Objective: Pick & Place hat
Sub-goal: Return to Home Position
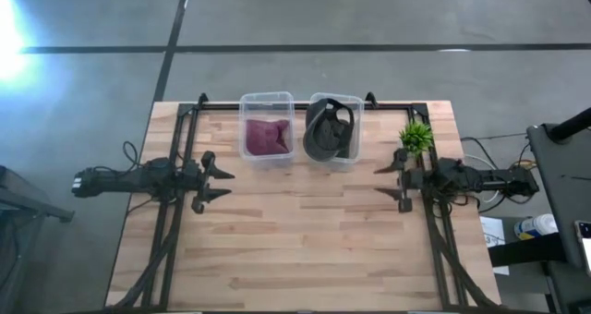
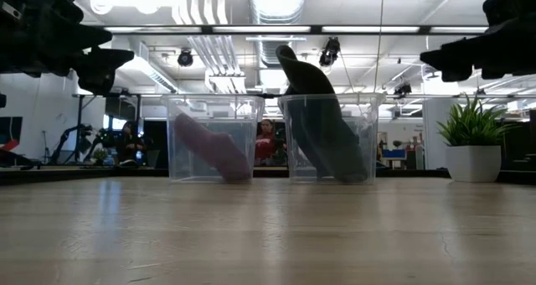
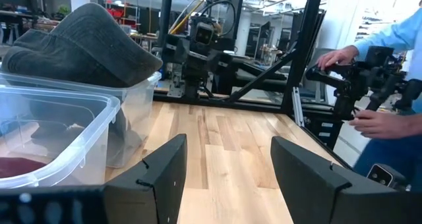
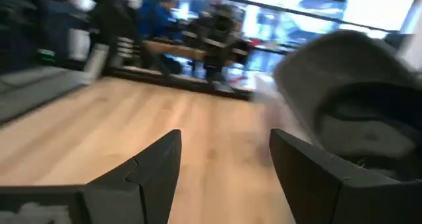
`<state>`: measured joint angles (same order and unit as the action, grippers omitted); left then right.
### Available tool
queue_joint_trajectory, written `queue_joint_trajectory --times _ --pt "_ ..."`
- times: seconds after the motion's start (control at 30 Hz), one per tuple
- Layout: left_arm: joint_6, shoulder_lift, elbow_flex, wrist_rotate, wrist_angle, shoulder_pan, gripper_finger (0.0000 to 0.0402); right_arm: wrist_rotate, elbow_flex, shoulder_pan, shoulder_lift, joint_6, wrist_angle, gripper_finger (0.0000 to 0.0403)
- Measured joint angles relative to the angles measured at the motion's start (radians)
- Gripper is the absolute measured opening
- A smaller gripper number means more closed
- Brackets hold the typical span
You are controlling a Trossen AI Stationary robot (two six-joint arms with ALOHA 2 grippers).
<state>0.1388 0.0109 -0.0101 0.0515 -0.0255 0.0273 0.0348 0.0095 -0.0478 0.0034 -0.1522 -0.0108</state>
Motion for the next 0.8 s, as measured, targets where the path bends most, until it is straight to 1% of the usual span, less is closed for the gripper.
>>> queue_joint_trajectory --times 0.07,0.13,0.57,0.8 --pt "0.000 0.002 0.000 0.000 0.000 0.000 0.0213 -0.057 0.000 0.000 0.006 0.020 -0.003 0.0228" --pt "0.000 0.003 0.000 -0.001 0.001 0.000 0.0213 -0.081 0.000 0.000 0.003 0.047 -0.003 0.0228" --pt "0.000 0.005 0.000 -0.001 0.002 0.000 0.0213 -0.081 0.000 0.000 0.012 0.259 -0.005 0.0228" --pt "0.000 0.005 -0.001 0.000 0.002 0.000 0.0213 -0.081 0.000 0.000 0.012 0.277 -0.005 0.0228"
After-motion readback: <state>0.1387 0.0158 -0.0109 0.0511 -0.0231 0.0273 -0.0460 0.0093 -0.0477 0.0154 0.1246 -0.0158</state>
